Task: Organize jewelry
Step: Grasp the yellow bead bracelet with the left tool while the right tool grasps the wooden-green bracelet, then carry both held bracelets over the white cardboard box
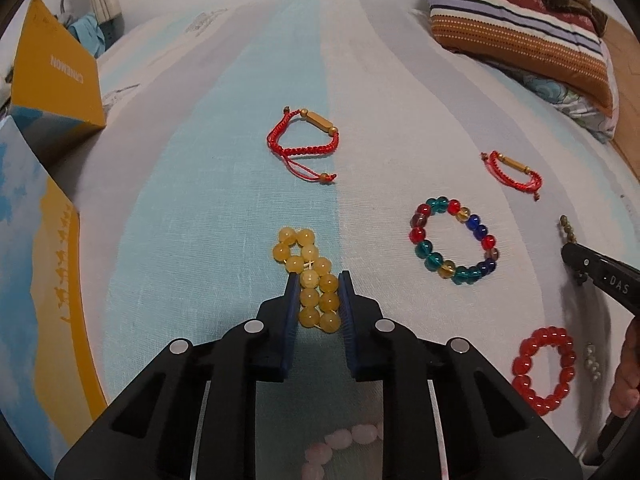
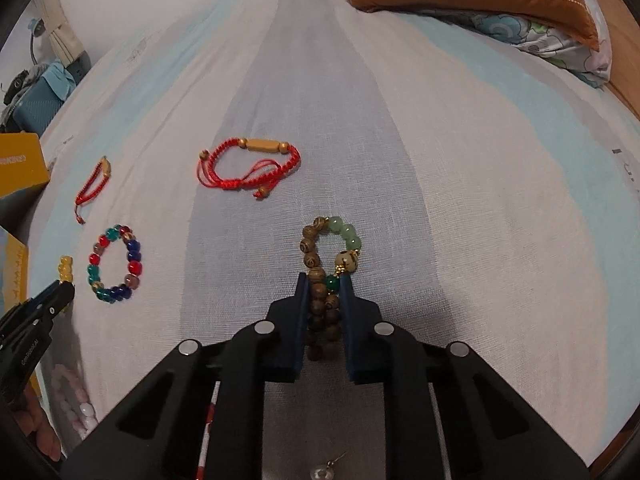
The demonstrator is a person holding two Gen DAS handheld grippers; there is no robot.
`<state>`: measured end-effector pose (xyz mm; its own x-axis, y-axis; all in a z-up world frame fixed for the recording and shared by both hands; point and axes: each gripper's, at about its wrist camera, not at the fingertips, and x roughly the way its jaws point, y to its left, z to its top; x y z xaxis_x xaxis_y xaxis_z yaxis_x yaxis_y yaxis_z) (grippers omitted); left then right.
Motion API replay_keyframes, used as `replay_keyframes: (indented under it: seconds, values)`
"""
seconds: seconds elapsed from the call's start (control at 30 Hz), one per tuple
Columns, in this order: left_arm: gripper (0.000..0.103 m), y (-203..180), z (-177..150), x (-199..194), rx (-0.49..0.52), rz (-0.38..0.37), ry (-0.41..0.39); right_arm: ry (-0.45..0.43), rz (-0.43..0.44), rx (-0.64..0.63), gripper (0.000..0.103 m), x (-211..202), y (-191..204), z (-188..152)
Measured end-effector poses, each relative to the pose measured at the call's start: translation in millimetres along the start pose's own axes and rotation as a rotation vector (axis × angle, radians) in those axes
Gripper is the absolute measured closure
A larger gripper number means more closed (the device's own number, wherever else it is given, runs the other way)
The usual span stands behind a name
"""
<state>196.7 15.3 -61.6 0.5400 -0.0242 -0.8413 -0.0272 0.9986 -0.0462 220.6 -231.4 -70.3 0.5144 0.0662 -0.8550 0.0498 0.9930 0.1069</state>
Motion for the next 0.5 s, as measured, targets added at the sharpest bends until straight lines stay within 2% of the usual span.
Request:
replay_keyframes:
  seconds: [0.07, 0.2, 0.27, 0.5]
  values:
    - [0.087, 0, 0, -3, -0.005, -0.027, 0.002, -0.016, 0.002, -0.007, 0.090, -5, 3, 0]
    - [0.087, -3, -2, -7, 0.001, -0.032, -0.008, -0.044, -0.004, -0.019, 0.090, -13, 6, -2]
    - [0.094, -3, -2, -7, 0.001, -0.031, -0.009, -0.050, -0.004, -0.023, 0.090, -15, 7, -2]
    - [0.094, -1, 0, -12, 0.002, -0.040, -0.023, -0.070, 0.000, -0.033, 0.090, -21, 8, -3]
